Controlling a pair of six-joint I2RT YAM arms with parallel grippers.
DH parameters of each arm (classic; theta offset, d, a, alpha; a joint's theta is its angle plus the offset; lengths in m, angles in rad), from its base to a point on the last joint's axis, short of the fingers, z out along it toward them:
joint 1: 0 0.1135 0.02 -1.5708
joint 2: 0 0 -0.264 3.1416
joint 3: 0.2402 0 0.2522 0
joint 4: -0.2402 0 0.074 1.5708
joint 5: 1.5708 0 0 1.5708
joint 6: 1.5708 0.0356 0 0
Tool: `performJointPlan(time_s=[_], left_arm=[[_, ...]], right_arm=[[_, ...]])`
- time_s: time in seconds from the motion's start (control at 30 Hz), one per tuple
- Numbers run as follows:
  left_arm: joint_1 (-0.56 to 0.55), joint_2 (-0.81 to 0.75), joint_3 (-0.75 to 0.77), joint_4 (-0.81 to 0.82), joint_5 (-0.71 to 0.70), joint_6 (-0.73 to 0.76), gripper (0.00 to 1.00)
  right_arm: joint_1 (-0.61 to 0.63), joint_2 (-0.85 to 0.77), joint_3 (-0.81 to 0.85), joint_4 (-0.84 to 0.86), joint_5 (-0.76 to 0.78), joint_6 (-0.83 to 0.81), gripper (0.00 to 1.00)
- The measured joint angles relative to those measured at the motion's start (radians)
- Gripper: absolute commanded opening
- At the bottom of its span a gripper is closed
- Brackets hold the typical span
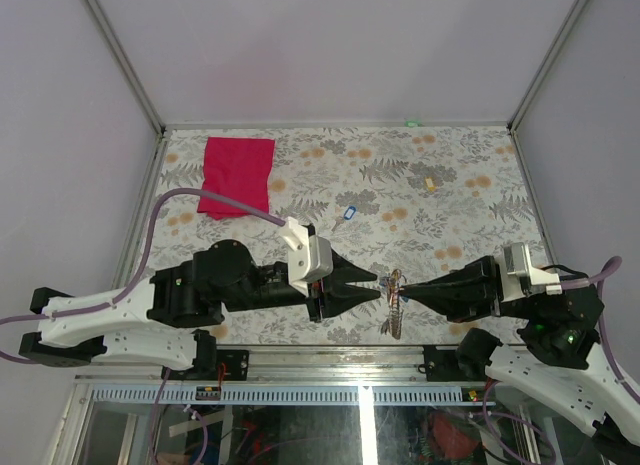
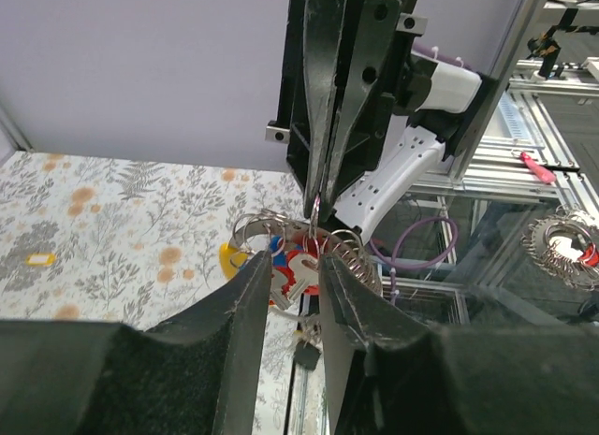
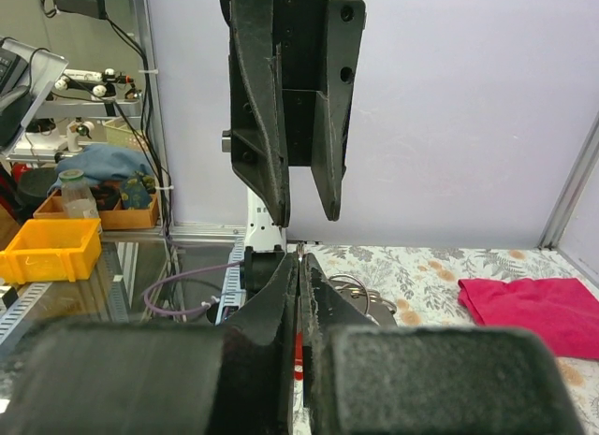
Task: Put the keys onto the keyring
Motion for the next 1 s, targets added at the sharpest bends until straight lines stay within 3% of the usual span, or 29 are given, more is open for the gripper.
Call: performJointPlan(time_s=[0.53,1.0], left_arm=[[0.0,0.005,-0.02,0.135,0.028,0.0,0.28],[-0.001,0.017,-0.058,0.137,-0.126,-0.064,0.41]], right_arm=[[0.0,0.0,-0.083,0.166,0.032,0.096,0.0],[0.0,-0.064,-0.14,0.147,0.327,0.159,0.0]])
